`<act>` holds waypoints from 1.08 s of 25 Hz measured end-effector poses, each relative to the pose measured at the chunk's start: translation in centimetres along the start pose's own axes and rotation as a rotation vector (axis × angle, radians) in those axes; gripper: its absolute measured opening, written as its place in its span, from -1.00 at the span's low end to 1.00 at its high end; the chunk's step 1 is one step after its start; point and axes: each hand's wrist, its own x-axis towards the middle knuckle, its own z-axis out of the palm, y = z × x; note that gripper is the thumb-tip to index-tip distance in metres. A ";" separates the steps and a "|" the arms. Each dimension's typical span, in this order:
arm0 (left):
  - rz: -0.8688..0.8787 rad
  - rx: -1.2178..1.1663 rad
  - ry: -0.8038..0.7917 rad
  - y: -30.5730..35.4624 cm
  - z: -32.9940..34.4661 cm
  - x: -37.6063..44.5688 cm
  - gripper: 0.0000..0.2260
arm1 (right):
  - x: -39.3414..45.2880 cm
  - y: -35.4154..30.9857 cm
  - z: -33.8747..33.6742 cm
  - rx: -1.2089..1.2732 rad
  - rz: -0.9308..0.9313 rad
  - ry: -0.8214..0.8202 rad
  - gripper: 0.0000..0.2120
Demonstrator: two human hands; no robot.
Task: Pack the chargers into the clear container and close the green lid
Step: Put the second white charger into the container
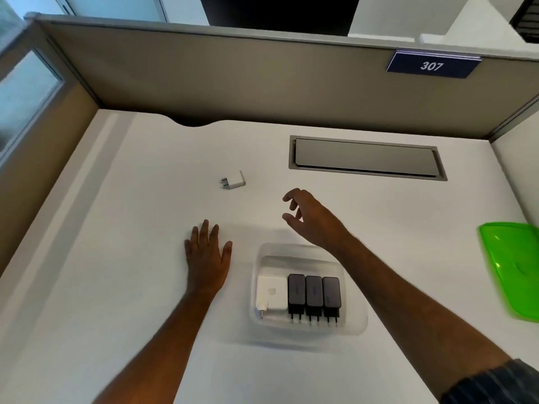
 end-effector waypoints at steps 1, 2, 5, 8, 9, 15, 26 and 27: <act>0.007 0.027 -0.019 -0.3 0.2 0.2 -0.41 | 0.9 -0.2 0.4 -0.002 0.000 -0.020 -0.72; 0.019 0.051 -0.029 -0.5 0.4 0.3 -0.38 | 1.8 -0.3 0.7 -0.005 0.001 -0.033 -0.69; 0.026 0.105 -0.008 -0.9 1.4 0.4 -0.37 | 4.8 -0.5 2.0 -0.003 0.006 -0.050 -0.57; 0.021 0.137 0.031 -1.2 2.3 0.4 -0.36 | 7.9 -0.9 3.4 -0.044 -0.009 -0.085 -0.50; 0.021 0.139 0.034 -1.2 2.4 0.5 -0.35 | 9.0 -1.0 3.9 -0.071 -0.017 -0.103 -0.48; 0.003 0.149 0.041 -1.6 3.0 0.7 -0.35 | 15.1 -2.5 6.6 -0.152 -0.011 -0.165 -0.36; -0.001 0.139 0.058 -1.4 3.0 0.7 -0.36 | 18.4 -2.1 9.3 -0.332 -0.050 -0.218 -0.54; -0.002 0.138 0.055 -1.4 3.0 0.6 -0.36 | 18.3 -2.1 9.2 -0.338 -0.054 -0.213 -0.57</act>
